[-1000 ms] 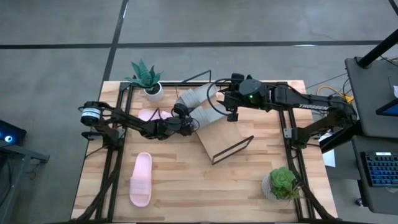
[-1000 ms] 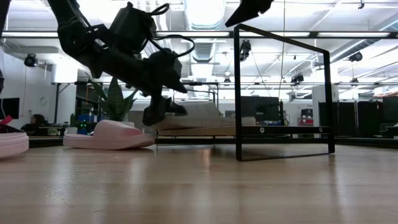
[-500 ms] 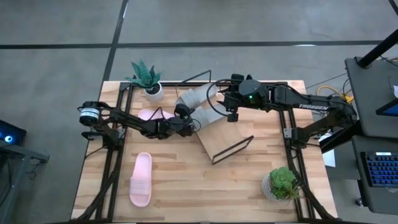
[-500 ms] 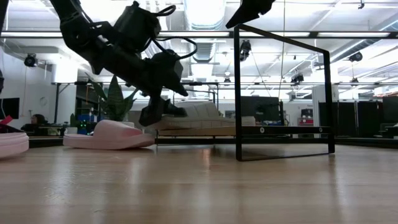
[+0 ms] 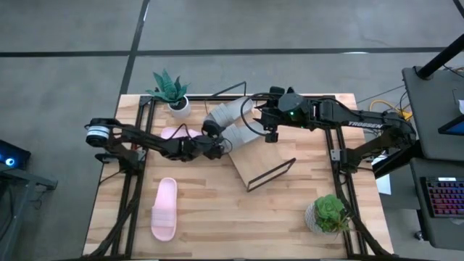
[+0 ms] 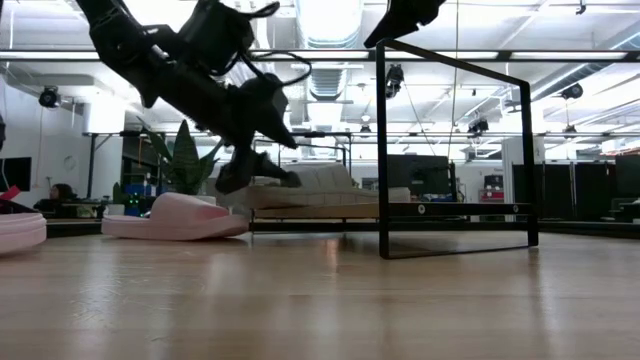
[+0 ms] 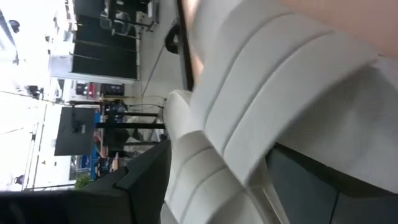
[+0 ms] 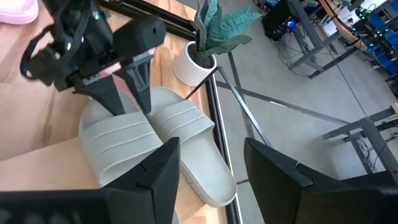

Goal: Pick and place slides into the shelf
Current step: Put the gray slide on the shelf

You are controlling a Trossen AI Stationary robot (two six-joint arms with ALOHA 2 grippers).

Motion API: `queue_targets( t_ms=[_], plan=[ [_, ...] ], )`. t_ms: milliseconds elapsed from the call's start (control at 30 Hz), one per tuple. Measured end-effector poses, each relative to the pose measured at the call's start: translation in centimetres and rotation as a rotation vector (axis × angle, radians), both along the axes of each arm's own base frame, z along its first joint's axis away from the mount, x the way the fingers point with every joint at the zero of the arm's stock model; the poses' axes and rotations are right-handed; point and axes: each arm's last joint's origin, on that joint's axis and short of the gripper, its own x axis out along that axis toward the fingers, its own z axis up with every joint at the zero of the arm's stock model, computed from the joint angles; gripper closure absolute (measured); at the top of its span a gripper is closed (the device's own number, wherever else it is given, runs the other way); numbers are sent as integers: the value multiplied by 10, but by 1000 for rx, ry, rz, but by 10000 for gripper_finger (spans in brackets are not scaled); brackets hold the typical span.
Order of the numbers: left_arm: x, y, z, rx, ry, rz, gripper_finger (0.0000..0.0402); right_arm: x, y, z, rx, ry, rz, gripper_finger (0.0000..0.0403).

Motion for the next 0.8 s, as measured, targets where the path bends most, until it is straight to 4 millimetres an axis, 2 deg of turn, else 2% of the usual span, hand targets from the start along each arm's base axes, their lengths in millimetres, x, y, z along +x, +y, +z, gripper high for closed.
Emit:
queue_targets(
  t_ms=[167,400,600,700,800],
  plan=[
    [-10,-1,12,-40,-23,13,157,-1,0,-5,9,25,0,234],
    [-32,-6,38,-261,-186,-84,157,-3,4,-18,88,94,109,234],
    [-55,-8,63,-320,-335,-125,162,-6,-5,-41,142,159,129,238],
    [-68,-10,68,-326,-367,-152,189,-10,-13,-58,179,198,160,254],
    [-79,-10,73,-323,-402,-159,240,-13,-23,-72,228,209,205,283]
  ],
)
